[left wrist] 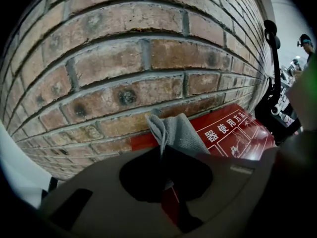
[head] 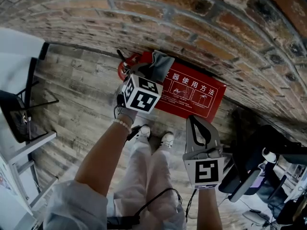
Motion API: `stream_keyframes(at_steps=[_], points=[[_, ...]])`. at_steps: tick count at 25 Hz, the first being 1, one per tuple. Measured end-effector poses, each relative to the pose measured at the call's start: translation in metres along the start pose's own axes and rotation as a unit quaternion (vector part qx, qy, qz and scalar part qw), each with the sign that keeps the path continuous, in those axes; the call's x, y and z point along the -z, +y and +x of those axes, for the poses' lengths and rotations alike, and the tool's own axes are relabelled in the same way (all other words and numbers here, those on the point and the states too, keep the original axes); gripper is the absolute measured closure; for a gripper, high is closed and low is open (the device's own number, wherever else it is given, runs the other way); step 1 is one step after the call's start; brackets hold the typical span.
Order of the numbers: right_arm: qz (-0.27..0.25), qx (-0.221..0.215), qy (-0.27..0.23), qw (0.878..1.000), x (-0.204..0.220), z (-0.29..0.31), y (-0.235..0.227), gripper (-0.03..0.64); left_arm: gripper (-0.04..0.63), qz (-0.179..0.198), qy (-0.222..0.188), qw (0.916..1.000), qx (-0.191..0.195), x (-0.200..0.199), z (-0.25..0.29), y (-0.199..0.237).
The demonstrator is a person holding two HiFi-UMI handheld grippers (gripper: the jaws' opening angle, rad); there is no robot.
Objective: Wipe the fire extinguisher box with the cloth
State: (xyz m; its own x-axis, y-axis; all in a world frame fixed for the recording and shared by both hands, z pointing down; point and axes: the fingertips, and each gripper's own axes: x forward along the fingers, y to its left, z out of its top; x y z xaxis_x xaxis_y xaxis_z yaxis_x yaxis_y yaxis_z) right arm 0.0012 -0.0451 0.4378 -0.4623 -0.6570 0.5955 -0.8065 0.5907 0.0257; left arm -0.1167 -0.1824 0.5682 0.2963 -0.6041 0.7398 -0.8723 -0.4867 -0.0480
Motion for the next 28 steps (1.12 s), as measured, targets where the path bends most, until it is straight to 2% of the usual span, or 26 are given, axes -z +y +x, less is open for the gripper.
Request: stream_keyframes(at_steps=[13, 23, 28], points=[[-0.001, -0.004, 0.001, 1.0, -0.001, 0.002, 0.011, 0.607, 0.583, -0.012, 0.004, 0.9994, -0.033, 0.017, -0.013, 0.037], [0.001, -0.001, -0.002, 1.0, 0.0, -0.003, 0.01, 0.607, 0.583, -0.013, 0.008, 0.9995, -0.027, 0.018, -0.015, 0.037], [0.009, 0.007, -0.006, 1.0, 0.001, -0.017, 0.006, 0.607, 0.583, -0.024, -0.008, 0.9996, -0.009, 0.014, -0.029, 0.022]])
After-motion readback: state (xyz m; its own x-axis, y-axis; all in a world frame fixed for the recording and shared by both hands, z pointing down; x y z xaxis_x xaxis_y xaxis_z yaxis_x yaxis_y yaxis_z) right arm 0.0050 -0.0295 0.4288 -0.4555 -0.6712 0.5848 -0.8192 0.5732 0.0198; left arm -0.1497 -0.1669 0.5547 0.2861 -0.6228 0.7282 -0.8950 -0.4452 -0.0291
